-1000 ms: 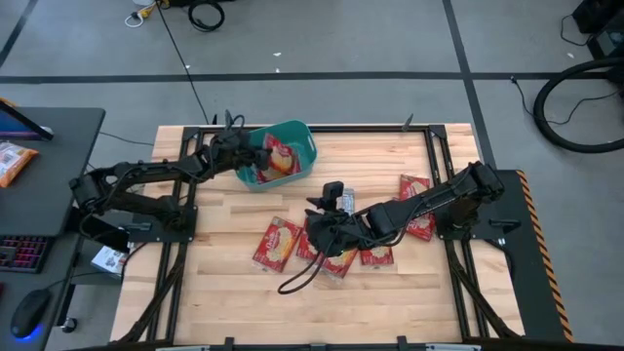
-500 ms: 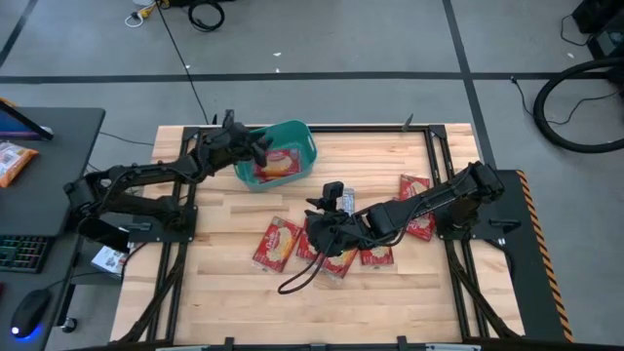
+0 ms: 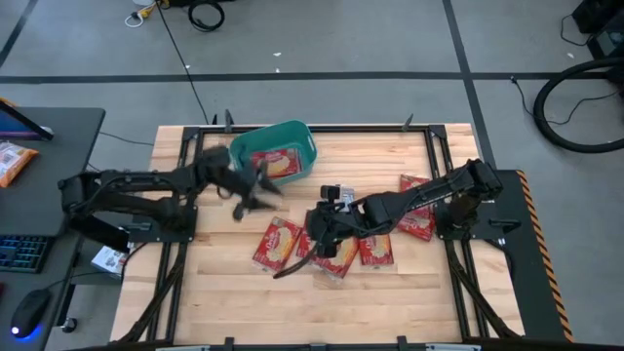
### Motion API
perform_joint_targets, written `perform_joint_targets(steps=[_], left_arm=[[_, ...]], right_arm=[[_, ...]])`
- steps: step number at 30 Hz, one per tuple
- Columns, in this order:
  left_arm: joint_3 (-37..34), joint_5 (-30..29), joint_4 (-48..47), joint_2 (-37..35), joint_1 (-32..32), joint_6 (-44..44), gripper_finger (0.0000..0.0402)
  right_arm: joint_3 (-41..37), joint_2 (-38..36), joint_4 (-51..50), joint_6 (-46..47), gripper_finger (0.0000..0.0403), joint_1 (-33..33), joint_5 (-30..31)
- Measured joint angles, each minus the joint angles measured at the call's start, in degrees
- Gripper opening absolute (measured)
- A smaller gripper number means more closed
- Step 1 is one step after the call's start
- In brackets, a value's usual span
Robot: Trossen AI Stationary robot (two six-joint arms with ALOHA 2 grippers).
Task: Sort popcorn bags into baskets
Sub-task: Put the red popcorn bag into the green bin
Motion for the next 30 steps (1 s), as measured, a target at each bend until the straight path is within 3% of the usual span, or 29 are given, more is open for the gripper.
perform_joint_targets(steps=[3,9,16,21,30], left_arm=[[-0.02,-3.43,-4.44,0.00,-6.94,3.00,0.0206],[-0.02,-18.47,-15.42,0.02,-17.12,3.84,0.0205],[-0.02,-31.45,-27.90,0.04,-23.56,-0.85,0.0205],[-0.02,-34.50,-34.04,0.04,-25.21,-5.95,0.0205],[-0.02,-37.77,-35.44,0.04,-25.57,-8.28,0.0205]], right_arm=[[0.00,0.00,-2.30,4.31,0.0156,-0.32,-0.91],[-0.01,0.00,-8.98,9.12,0.0156,1.06,-0.61],[-7.56,0.02,3.47,4.86,0.0156,4.77,2.00],[-11.74,0.09,14.12,2.77,0.0155,5.17,-2.86],[-16.61,0.00,9.60,1.27,0.0154,6.80,-4.21]])
